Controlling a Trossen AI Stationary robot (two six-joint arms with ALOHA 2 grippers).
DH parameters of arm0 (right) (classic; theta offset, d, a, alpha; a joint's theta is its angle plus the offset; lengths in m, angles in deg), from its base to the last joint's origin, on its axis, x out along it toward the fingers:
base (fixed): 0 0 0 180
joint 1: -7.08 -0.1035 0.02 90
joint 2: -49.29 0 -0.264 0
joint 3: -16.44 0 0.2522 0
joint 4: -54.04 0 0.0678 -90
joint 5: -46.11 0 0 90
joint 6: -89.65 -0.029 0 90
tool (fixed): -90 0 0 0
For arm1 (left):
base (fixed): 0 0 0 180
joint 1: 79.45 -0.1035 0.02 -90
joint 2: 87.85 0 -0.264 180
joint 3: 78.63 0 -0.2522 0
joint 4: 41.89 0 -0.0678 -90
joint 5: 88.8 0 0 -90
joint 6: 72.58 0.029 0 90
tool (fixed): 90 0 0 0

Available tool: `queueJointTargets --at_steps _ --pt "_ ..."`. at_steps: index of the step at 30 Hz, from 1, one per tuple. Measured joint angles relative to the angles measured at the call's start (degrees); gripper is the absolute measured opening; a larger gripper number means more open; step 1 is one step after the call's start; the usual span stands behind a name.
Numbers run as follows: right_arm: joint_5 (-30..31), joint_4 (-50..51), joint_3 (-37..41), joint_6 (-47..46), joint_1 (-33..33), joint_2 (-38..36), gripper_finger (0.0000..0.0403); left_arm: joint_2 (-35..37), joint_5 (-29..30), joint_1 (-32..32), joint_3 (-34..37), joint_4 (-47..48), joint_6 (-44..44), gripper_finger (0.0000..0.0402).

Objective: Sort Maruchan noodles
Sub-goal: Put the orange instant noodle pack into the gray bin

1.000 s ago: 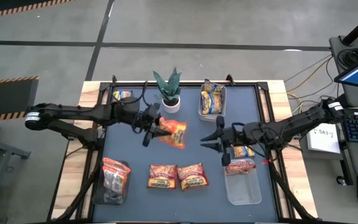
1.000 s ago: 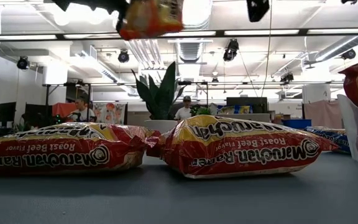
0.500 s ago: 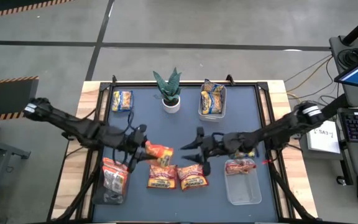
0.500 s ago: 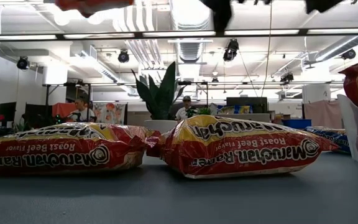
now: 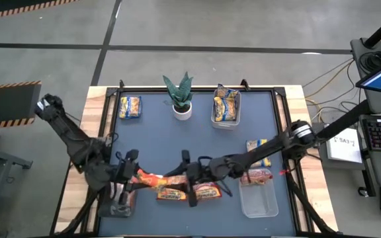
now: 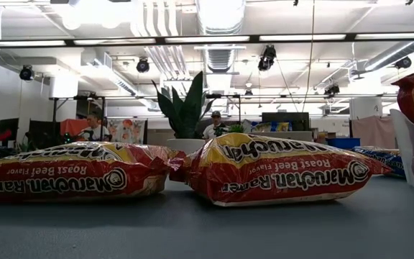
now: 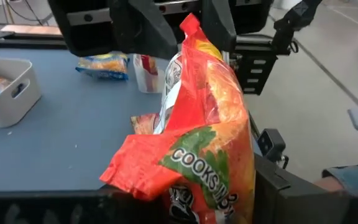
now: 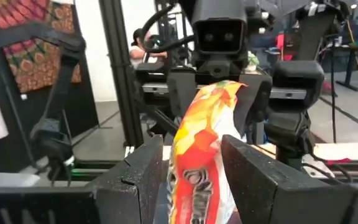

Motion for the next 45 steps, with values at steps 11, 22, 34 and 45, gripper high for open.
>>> queueJointTargets --at_steps 11,22,34,45 --pt "4.92 6.39 -16.68 -2.47 -0.33 10.73 0.0154 0.28 6.3 8.47 0.02 5.88 -5.83 0.0125" --pt "12.08 13.0 -19.68 -3.62 -0.26 11.82 0.0151 3.66 8.97 9.53 0.04 12.91 -12.93 0.0125" --pt "11.02 14.46 -19.71 -3.53 0.26 11.98 0.015 4.75 12.92 9.53 0.04 13.04 -10.61 0.0125" --pt "10.0 19.31 -21.05 -4.07 0.77 11.27 0.017 4.61 16.15 9.55 0.0 13.19 -9.17 0.0125"
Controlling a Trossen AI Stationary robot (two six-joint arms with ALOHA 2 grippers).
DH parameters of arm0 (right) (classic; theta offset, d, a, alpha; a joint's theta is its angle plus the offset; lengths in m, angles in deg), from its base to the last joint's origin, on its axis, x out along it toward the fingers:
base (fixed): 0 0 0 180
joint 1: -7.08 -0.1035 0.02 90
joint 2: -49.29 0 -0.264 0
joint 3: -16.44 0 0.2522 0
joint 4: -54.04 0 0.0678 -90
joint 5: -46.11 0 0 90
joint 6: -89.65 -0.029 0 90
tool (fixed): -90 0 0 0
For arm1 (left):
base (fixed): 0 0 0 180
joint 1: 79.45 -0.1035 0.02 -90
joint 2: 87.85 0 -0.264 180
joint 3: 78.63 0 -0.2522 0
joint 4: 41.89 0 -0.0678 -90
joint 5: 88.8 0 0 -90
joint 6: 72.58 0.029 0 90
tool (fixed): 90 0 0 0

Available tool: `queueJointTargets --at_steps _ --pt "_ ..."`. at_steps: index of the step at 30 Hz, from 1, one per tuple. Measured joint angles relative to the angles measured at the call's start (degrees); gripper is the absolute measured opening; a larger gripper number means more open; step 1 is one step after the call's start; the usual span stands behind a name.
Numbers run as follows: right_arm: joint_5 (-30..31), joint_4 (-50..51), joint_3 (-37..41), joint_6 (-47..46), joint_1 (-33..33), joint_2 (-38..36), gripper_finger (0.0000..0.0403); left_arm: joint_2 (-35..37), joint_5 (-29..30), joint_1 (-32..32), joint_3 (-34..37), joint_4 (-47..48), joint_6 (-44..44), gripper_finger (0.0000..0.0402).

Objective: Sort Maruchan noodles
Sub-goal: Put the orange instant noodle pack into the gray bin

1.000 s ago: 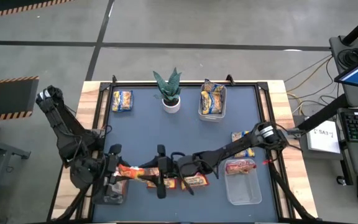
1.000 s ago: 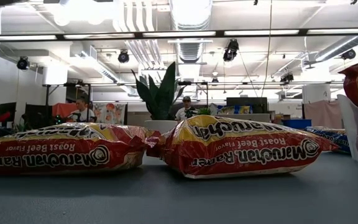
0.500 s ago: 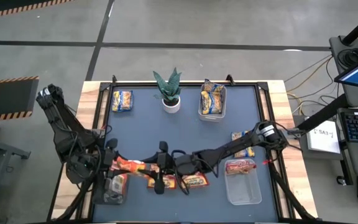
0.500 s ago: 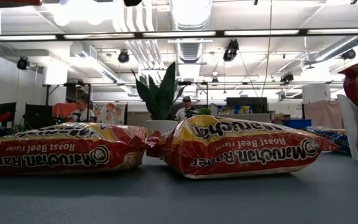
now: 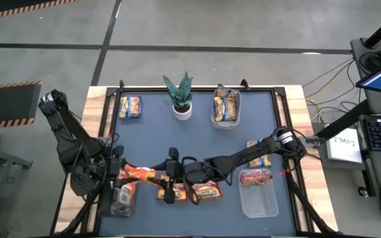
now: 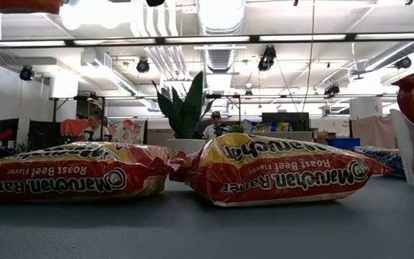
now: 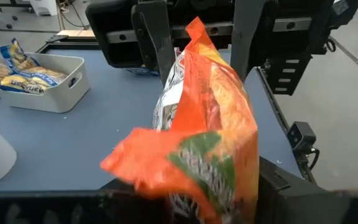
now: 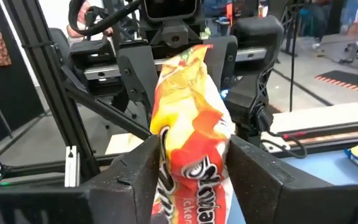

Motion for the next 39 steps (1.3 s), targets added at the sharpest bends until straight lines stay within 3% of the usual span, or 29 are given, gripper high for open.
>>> queueJointTargets --at_steps 6,11,25,30,39 --pt "-2.7 0.31 -0.07 -0.11 0.48 -0.05 0.0191 0.0 0.33 0.0 0.0 -0.11 0.03 0.0125" --pt "-10.28 2.7 -0.07 1.74 1.7 -0.52 0.0192 0.0 -0.3 0.02 0.0 -0.16 0.21 0.0125" --pt "-9.34 1.45 -0.05 6.8 2.66 -0.76 0.0187 -1.11 4.19 -0.04 0.0 -0.9 1.15 0.0125" --pt "-8.86 0.15 -0.05 7.08 2.8 -0.74 0.0165 -1.27 4.67 -0.04 -0.09 -1.42 1.31 0.0125" --pt "-8.84 0.17 -0.05 6.28 2.88 -0.74 0.0078 -1.2 4.86 -0.08 -0.09 -1.25 1.14 0.0126"
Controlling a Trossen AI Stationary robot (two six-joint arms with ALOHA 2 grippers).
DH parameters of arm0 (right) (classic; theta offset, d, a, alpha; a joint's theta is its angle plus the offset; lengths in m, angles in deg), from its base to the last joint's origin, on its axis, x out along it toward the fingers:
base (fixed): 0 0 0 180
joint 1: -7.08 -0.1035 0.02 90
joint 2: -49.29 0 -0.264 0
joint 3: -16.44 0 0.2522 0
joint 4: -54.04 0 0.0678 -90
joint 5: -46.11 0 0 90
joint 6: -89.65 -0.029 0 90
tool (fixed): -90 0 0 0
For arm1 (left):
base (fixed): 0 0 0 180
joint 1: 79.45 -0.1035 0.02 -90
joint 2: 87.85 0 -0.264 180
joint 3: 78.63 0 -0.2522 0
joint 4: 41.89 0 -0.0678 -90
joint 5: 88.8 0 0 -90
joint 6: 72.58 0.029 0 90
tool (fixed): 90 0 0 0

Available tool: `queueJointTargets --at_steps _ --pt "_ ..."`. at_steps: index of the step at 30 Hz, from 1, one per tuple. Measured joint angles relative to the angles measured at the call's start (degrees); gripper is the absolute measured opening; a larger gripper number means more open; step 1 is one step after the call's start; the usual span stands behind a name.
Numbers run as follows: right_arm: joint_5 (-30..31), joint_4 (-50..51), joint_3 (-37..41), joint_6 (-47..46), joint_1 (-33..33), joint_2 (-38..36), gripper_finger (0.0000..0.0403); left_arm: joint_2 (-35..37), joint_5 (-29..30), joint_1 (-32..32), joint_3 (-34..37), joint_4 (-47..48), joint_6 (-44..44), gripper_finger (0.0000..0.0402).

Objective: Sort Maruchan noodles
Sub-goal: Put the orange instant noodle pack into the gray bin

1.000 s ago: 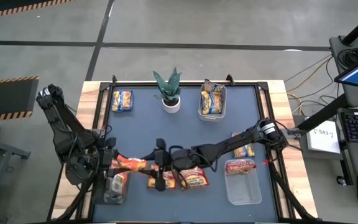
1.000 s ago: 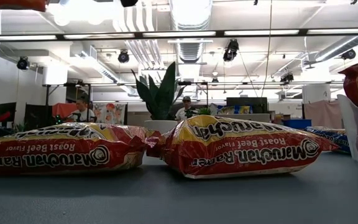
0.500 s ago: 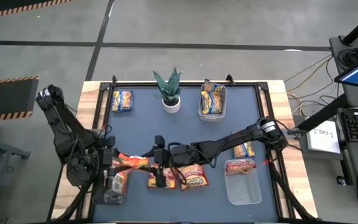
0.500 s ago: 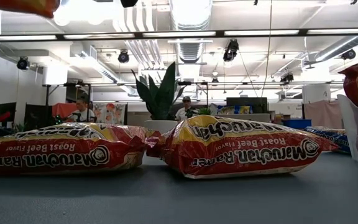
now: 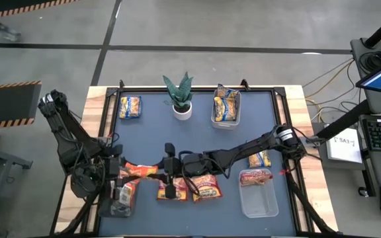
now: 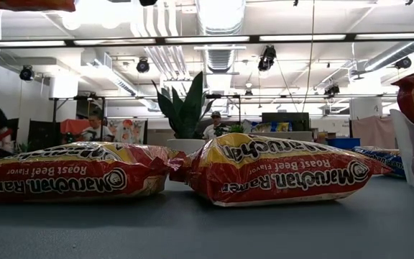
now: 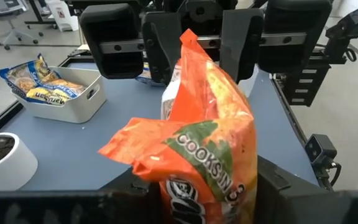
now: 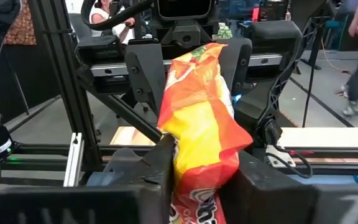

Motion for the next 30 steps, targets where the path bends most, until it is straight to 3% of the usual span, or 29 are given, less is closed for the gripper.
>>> queueJointTargets --at_steps 5,18,30 --pt "0.04 -0.04 0.0 -0.62 -0.02 0.02 0.0068 0.06 0.02 -0.09 0.0 -0.04 0.13 0.0146" --pt "0.59 -0.13 0.0 -3.54 0.0 0.09 0.0067 3.87 -2.24 0.05 -1.01 1.87 3.01 0.0265" --pt "2.91 0.0 0.04 -5.92 0.0 0.15 0.0066 7.23 -3.04 0.2 -11.08 13.52 5.55 0.0288"
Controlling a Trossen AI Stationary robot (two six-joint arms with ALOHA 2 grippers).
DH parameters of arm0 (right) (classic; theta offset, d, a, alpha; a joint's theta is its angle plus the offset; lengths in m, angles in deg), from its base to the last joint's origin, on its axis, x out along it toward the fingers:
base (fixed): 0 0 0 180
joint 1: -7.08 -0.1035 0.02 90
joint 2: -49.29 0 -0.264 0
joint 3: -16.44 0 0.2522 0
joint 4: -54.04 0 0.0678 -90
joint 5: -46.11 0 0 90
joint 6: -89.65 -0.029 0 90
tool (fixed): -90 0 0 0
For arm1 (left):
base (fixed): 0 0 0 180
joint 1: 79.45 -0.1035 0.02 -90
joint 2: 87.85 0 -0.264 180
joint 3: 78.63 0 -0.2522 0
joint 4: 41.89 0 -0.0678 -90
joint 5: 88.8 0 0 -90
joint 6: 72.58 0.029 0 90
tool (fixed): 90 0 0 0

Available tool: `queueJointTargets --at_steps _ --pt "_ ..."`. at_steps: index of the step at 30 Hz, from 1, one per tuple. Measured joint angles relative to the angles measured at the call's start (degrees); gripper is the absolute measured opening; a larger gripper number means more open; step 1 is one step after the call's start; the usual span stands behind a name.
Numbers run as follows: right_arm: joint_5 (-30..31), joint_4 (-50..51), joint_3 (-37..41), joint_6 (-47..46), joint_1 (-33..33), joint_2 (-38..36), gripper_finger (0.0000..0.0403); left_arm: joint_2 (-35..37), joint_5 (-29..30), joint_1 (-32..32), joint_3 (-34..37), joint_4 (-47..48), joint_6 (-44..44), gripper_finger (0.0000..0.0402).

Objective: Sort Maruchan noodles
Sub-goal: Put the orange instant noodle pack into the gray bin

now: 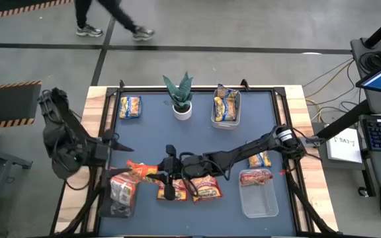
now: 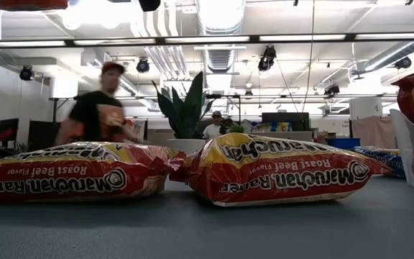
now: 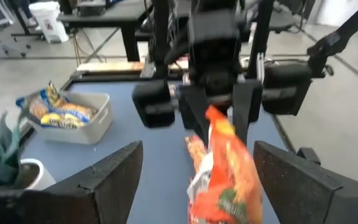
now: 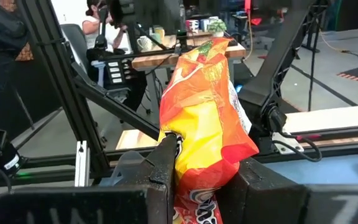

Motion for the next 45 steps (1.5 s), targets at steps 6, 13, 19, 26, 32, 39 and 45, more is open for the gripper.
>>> queueJointTargets --at_steps 6,13,19,26,32,39,45 --pt "-0.01 -6.67 -0.43 -0.38 0.0 3.19 0.0066 0.37 -0.12 0.06 -5.79 0.3 4.15 0.0288" --pt "-0.24 -10.25 -6.01 -1.85 -0.02 9.65 0.0066 0.35 -0.26 0.07 -10.11 1.85 4.09 0.0288" --pt "-3.59 -10.34 -17.64 -2.35 -0.07 17.34 0.0066 0.35 -0.19 0.09 -11.04 2.2 4.07 0.0288" --pt "-5.14 -6.8 -32.17 -3.92 -0.07 27.8 0.0066 0.3 0.02 0.09 -11.04 2.28 4.0 0.0288" --pt "-4.54 -8.85 -36.6 -6.41 -0.07 33.31 0.0066 0.3 0.03 0.09 -11.04 2.27 3.85 0.0288" --pt "-3.94 -7.34 -36.58 -7.81 -0.05 34.45 0.0068 0.28 0.04 0.09 -10.69 2.29 3.87 0.0288" --pt "-4.01 -6.81 -36.59 -6.97 -0.05 34.45 0.0086 0.11 0.09 0.09 -10.61 2.29 3.85 0.0288"
